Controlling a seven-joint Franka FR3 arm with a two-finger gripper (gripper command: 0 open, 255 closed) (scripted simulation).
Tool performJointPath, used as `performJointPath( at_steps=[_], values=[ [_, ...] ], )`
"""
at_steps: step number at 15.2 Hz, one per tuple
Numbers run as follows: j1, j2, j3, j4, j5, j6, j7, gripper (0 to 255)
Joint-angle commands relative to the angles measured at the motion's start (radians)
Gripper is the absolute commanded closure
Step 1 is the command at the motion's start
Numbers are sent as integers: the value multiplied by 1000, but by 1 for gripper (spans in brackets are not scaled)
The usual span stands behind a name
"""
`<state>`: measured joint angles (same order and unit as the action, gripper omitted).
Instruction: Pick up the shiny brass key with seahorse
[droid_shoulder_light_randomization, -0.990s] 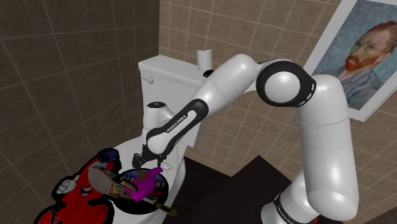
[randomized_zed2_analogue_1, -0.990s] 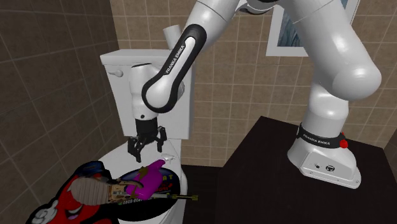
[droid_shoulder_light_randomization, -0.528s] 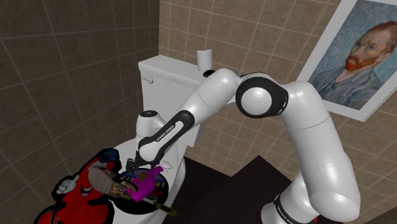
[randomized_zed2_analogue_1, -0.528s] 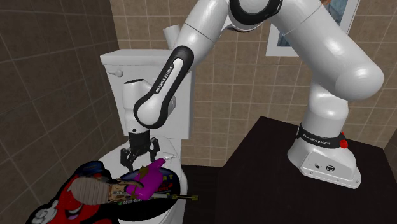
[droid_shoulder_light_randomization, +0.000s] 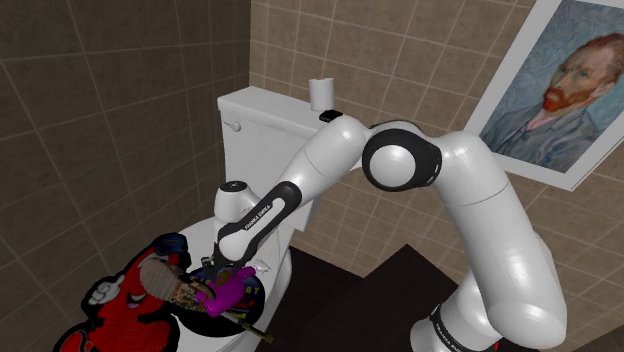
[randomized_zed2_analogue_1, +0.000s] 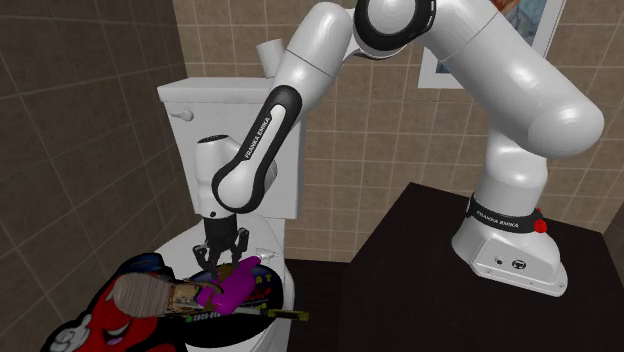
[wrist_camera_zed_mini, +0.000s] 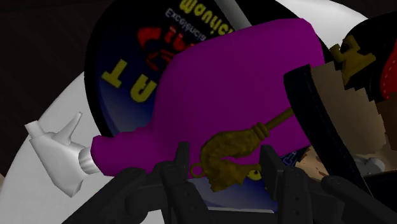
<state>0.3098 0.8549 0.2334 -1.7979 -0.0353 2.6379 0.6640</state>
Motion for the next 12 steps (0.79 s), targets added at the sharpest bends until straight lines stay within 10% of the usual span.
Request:
performJointPath(
  at_steps=[1,12],
  values=[
    [0,0,0,0,0,0,0,255],
    [-7,-48,8,-24,5,-24,2,255]
  ],
)
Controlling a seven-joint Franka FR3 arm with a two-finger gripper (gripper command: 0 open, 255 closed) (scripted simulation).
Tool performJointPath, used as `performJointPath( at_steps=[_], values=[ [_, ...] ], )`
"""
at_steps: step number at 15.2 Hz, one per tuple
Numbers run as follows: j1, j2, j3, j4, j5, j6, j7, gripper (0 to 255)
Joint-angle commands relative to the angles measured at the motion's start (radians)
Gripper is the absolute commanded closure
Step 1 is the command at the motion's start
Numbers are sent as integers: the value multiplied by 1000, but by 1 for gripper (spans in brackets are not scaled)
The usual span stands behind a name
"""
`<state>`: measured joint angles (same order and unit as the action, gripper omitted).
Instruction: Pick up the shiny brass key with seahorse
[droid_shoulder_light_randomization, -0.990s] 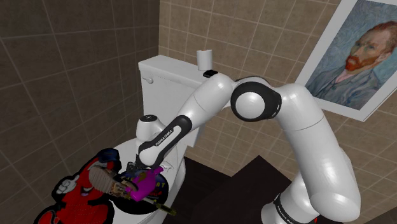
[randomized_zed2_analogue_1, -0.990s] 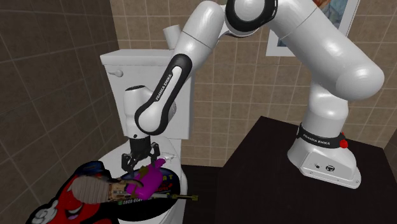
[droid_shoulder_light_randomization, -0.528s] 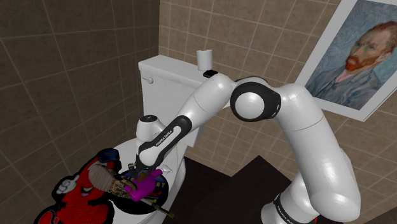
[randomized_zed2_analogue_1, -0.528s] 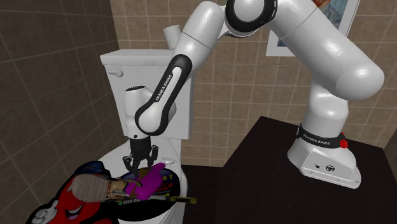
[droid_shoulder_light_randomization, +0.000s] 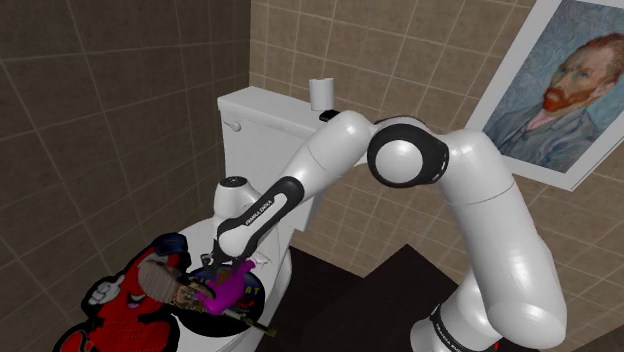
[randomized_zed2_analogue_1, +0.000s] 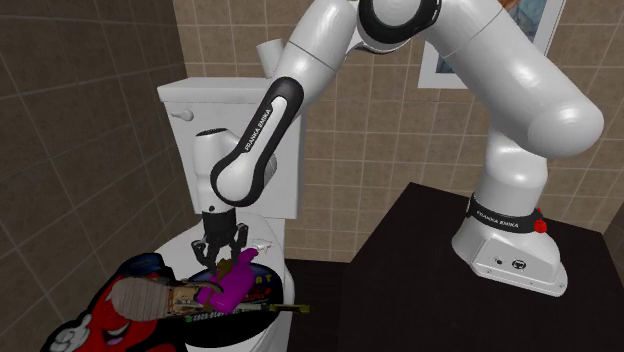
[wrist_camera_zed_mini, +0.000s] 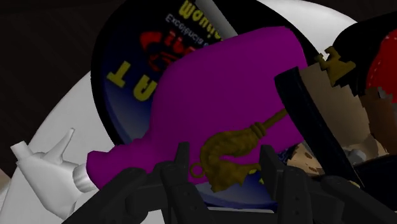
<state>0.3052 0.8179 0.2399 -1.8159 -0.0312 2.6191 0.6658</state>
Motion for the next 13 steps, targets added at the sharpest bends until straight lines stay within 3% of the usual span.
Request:
performJointPath(
  at_steps=[1,13],
  values=[
    [-4,-23,4,-11,3,-12,0,255],
    [-23,-140,25,-51,20,-89,2,255]
  ],
)
